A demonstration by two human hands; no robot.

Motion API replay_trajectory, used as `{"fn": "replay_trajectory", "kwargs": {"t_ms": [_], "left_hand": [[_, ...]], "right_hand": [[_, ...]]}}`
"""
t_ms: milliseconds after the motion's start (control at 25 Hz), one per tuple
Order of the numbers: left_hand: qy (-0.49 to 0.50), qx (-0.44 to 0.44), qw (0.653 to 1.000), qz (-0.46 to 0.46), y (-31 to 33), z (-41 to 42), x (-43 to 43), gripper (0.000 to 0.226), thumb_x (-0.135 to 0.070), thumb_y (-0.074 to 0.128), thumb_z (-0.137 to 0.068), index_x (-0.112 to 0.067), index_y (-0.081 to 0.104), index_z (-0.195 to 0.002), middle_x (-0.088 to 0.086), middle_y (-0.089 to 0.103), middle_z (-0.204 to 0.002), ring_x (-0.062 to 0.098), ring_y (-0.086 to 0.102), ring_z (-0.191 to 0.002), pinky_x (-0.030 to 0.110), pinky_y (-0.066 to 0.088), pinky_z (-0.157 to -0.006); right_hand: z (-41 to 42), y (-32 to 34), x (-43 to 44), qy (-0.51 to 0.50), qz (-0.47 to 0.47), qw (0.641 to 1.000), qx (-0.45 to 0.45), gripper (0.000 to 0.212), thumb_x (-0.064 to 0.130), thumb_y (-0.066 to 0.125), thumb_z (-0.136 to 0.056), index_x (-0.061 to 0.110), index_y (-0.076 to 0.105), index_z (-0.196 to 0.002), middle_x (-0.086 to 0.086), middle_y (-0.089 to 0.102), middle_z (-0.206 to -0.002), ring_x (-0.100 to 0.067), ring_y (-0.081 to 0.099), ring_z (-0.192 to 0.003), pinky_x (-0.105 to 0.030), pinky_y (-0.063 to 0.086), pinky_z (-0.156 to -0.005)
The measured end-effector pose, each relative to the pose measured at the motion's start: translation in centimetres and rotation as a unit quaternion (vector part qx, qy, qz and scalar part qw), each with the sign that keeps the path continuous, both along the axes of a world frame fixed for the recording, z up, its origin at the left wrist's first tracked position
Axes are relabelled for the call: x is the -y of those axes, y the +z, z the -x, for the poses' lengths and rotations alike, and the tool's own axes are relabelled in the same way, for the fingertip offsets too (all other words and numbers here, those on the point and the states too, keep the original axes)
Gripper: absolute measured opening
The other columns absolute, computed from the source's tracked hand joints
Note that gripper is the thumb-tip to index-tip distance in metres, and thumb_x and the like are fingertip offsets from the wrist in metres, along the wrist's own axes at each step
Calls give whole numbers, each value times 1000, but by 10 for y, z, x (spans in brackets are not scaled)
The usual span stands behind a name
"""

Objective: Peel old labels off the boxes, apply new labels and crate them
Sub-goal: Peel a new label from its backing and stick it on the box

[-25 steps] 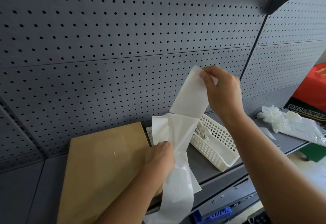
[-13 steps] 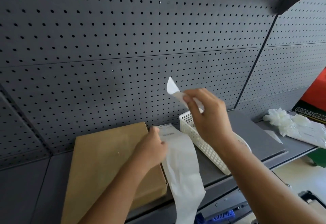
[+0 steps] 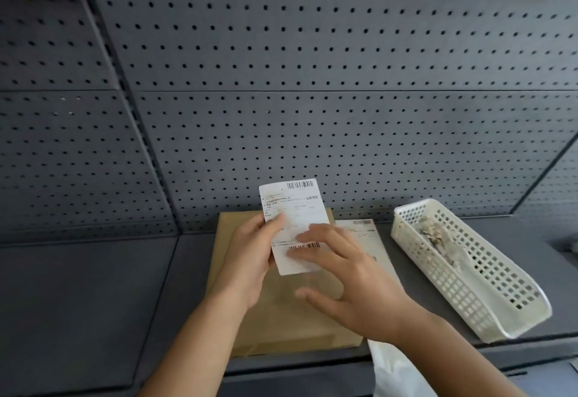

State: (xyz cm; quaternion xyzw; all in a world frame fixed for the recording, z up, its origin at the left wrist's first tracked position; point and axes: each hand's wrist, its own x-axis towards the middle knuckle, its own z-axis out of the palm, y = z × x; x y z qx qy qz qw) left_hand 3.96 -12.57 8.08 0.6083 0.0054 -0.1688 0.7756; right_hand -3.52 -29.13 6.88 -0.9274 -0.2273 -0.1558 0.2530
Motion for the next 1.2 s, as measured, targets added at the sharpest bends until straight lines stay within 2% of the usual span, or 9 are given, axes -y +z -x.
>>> {"fn": "replay_trajectory", "kwargs": {"t_ms": [120, 200, 280, 400, 600, 800, 1000, 1080, 1200], "left_hand": [[22, -10, 1000, -15, -3, -2, -21, 18, -21, 59, -100, -19, 74, -110, 3, 77, -106, 23, 73, -101, 50, 52, -99], [12, -17, 999, -46, -5, -1, -33, 17, -22, 60, -99, -19, 74, -109, 2, 77, -104, 22, 73, -99, 54, 50, -102], [-7, -17, 997, -73, -9, 0, -42, 16, -23, 61, -99, -21, 75, -108, 1, 77, -104, 20, 73, -99, 54, 50, -102], [-34, -20, 995, -94, -15, -3, -52, 17, -25, 61, -99, -22, 76, -107, -1, 77, -105, 20, 73, -100, 53, 51, -100], [-45, 50, 970, -231, -27, -10, -62, 18, -29, 58, -101, -26, 75, -104, -16, 76, -98, 3, 71, -93, 29, 57, -84], [-27, 145, 913, -379, -33, -22, -62, 12, -29, 65, -97, -30, 66, -108, -11, 72, -92, 5, 68, -86, 19, 47, -65], [-39, 192, 857, -476, -37, -22, -48, 30, -21, 67, -96, -22, 47, -118, -7, 61, -87, 1, 58, -73, 11, 43, -49], [-50, 198, 840, -503, -39, -23, -44, 29, -21, 65, -97, -21, 44, -117, -8, 58, -86, 2, 57, -71, 13, 45, -47], [-58, 216, 818, -530, -40, -26, -41, 28, -20, 65, -96, -20, 43, -114, -4, 57, -85, 13, 62, -73, 35, 56, -63]], "right_hand": [[-3, 5, -10, -66, -188, 979, -42, 34, 37, 63, -94, 31, 59, -127, 18, 46, -134, -1, 44, -129, -19, 36, -107], [-17, 6, -15, -172, -352, 909, -140, 29, 31, 60, -96, 30, 58, -125, 18, 56, -121, 3, 59, -107, -26, 50, -96], [-31, 1, -19, -189, -444, 828, -286, 25, 30, 57, -98, 22, 61, -120, 6, 69, -109, -9, 70, -92, -36, 56, -89], [-42, -4, -23, -165, -480, 794, -335, 18, 19, 55, -100, 4, 65, -102, -9, 75, -98, -29, 71, -91, -42, 58, -83], [-47, -12, -29, -194, -440, 825, -297, 12, 14, 55, -99, 5, 63, -100, -7, 76, -88, -27, 73, -81, -40, 60, -74], [-52, -28, -29, -235, -292, 899, -225, 19, 20, 58, -97, 28, 52, -113, -1, 68, -74, -17, 66, -69, -38, 56, -68], [-54, -38, -31, -223, -93, 962, -127, 31, 14, 52, -96, 21, 43, -125, 1, 58, -66, -14, 56, -61, -39, 49, -58], [-56, -42, -32, -220, -40, 966, -130, 30, 16, 50, -97, 21, 41, -125, 1, 59, -67, -17, 57, -61, -42, 51, -57], [-60, -48, -30, -223, -1, 964, -148, 26, 18, 46, -97, 20, 45, -122, 4, 58, -72, -16, 56, -60, -38, 50, -55]]}}
